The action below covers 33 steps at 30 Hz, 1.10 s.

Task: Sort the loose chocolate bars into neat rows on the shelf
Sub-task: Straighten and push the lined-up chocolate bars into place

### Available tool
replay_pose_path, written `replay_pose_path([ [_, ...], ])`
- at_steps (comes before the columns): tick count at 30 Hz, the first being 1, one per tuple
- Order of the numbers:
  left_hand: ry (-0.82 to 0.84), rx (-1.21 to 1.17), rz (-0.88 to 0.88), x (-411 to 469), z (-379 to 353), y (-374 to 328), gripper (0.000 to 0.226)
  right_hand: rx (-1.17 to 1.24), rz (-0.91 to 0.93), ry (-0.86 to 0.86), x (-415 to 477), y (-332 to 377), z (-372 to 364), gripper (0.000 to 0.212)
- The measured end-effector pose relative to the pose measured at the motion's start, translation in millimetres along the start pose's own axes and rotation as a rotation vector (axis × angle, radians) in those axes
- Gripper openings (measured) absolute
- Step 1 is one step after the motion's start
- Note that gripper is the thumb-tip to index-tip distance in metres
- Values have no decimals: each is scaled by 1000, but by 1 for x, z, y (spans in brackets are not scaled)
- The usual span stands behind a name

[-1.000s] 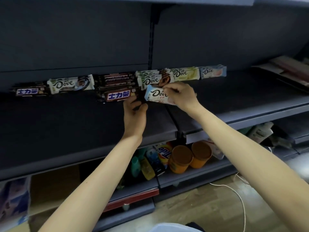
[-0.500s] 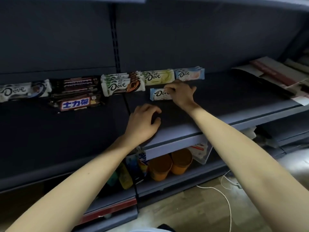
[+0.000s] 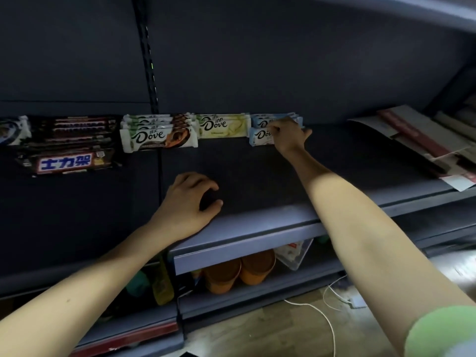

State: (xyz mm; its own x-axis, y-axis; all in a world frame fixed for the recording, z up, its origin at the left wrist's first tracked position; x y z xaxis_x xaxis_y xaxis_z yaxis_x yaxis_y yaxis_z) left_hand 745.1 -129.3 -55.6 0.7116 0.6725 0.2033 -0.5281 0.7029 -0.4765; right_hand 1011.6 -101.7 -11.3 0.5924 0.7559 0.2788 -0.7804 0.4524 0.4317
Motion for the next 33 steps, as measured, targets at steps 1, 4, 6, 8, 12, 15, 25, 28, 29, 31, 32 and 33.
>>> replay_pose_path([
  [1, -2, 2, 2, 0, -1, 0, 75, -8, -4, -15, 3, -2, -1, 29],
  [4, -12, 1, 2, 0, 0, -2, 74, -21, 14, -56, 11, -4, -3, 29],
  [6, -8, 5, 6, 0, 0, -2, 74, -26, 44, -67, 15, -3, -3, 29],
  [8, -10, 8, 8, -1, 0, -2, 74, -39, 62, -71, 20, -4, -2, 29],
  [12, -1, 21, 15, 0, 0, -3, 74, -90, 82, -81, 30, -1, -4, 30],
  [15, 2, 10, 17, 1, 0, -2, 72, -137, 83, -104, 32, 0, -6, 31],
  [25, 1, -3, 18, -1, 2, -4, 60, -134, -18, -118, 32, -9, -3, 26],
  [28, -4, -9, 23, -1, 3, -2, 55, -27, 28, 8, 19, -5, -16, 36],
  [29, -6, -15, 16, -2, 3, -3, 56, -19, 65, 64, 13, -4, -22, 46],
  [31, -8, -20, 7, -2, 3, -4, 57, -7, 124, 105, 7, -4, -27, 56],
  [32, -8, -21, 9, -2, 3, -5, 54, 17, 123, 102, 7, -4, -26, 56],
  [33, -9, -21, 13, -2, 3, -4, 51, 51, 107, 93, 8, -5, -24, 55],
])
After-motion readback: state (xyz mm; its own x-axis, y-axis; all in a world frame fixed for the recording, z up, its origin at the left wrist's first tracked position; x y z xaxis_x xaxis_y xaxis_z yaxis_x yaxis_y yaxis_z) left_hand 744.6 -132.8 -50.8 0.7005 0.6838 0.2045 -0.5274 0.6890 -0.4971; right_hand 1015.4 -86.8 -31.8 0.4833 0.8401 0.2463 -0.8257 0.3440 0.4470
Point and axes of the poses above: each hand's wrist, its own x-axis towards the middle knuckle, its own z-axis out of the back of the hand, y = z × x, the point moved 8 cm from there along x, towards the middle knuckle, and after that the axes turned 1 degree about z, right-handed, at the moved point
